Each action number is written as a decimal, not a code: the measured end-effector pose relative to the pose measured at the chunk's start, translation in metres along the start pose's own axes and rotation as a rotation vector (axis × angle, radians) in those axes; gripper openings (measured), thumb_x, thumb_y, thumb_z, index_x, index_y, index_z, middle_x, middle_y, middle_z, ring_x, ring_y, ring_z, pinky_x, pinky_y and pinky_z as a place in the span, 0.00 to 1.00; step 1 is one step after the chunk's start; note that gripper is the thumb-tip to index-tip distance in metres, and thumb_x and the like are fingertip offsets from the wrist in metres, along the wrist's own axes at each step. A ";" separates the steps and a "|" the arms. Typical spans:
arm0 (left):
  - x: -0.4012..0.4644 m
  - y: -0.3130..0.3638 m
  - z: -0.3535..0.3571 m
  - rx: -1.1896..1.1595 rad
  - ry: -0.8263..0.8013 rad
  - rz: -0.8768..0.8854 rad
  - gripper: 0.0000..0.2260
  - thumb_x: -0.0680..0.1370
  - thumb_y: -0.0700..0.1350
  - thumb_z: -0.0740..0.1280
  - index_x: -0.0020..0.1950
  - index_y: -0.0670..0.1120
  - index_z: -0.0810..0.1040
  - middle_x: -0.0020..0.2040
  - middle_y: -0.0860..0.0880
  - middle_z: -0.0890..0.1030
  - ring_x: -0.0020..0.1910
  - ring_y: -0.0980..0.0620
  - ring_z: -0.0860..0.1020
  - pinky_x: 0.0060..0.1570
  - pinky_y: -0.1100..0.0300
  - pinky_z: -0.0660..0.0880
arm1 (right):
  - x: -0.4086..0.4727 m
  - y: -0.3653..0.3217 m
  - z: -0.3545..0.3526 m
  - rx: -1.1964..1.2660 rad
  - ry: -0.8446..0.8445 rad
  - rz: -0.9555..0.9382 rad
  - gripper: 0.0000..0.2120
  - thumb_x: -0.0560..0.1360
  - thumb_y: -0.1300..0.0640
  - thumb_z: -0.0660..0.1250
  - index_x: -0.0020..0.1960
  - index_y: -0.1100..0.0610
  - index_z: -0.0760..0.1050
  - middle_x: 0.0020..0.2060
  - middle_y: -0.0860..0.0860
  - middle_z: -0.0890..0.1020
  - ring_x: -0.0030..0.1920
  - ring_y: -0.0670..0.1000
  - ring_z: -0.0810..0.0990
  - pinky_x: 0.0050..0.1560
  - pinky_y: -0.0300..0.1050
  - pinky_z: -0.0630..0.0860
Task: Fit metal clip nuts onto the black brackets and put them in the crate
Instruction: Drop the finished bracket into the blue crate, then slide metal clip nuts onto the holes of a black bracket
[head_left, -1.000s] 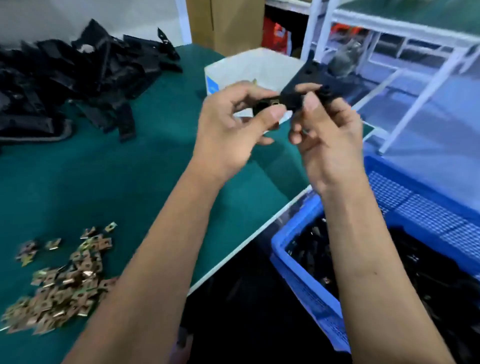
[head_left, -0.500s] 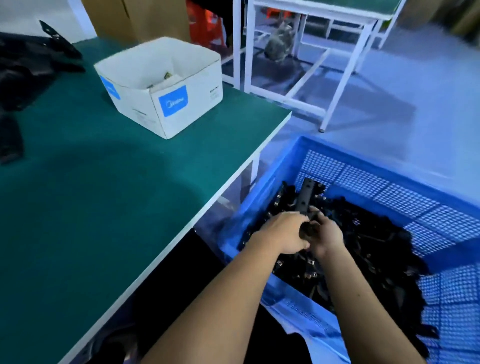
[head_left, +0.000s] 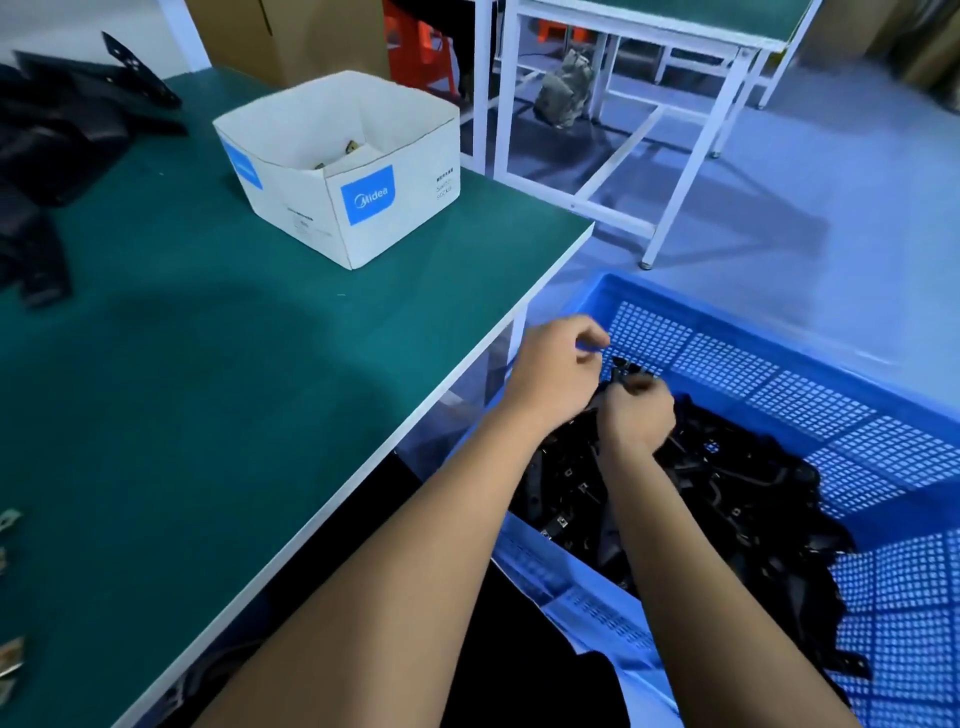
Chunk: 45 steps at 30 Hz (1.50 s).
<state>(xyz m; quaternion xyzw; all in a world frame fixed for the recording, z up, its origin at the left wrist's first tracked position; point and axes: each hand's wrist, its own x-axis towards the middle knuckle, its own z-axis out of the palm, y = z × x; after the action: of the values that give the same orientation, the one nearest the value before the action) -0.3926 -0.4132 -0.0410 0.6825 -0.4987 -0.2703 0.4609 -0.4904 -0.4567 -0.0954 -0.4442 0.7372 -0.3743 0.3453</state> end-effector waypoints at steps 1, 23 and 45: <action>0.004 0.011 -0.010 -0.026 0.055 0.037 0.10 0.77 0.33 0.67 0.49 0.47 0.83 0.49 0.53 0.85 0.46 0.55 0.84 0.50 0.62 0.78 | -0.004 -0.020 -0.001 0.006 0.027 -0.126 0.09 0.75 0.61 0.66 0.54 0.58 0.81 0.49 0.55 0.86 0.55 0.60 0.82 0.57 0.48 0.74; -0.239 -0.098 -0.431 0.076 1.199 -0.277 0.12 0.74 0.35 0.67 0.41 0.52 0.82 0.42 0.51 0.85 0.43 0.50 0.85 0.45 0.52 0.84 | -0.439 -0.177 0.188 -0.184 -1.163 -1.455 0.09 0.78 0.54 0.69 0.57 0.54 0.81 0.55 0.55 0.82 0.59 0.58 0.78 0.55 0.51 0.76; -0.275 -0.137 -0.466 -0.619 1.195 -0.239 0.11 0.81 0.51 0.68 0.56 0.44 0.78 0.61 0.38 0.81 0.50 0.44 0.87 0.50 0.50 0.84 | -0.500 -0.177 0.240 -0.230 -1.128 -1.778 0.19 0.83 0.61 0.61 0.73 0.57 0.73 0.73 0.52 0.69 0.73 0.54 0.69 0.74 0.57 0.58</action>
<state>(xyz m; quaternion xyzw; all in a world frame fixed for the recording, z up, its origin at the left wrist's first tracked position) -0.0458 0.0210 0.0111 0.6016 0.0203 -0.0266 0.7981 -0.0350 -0.1166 0.0294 -0.9635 -0.0889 -0.1600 0.1954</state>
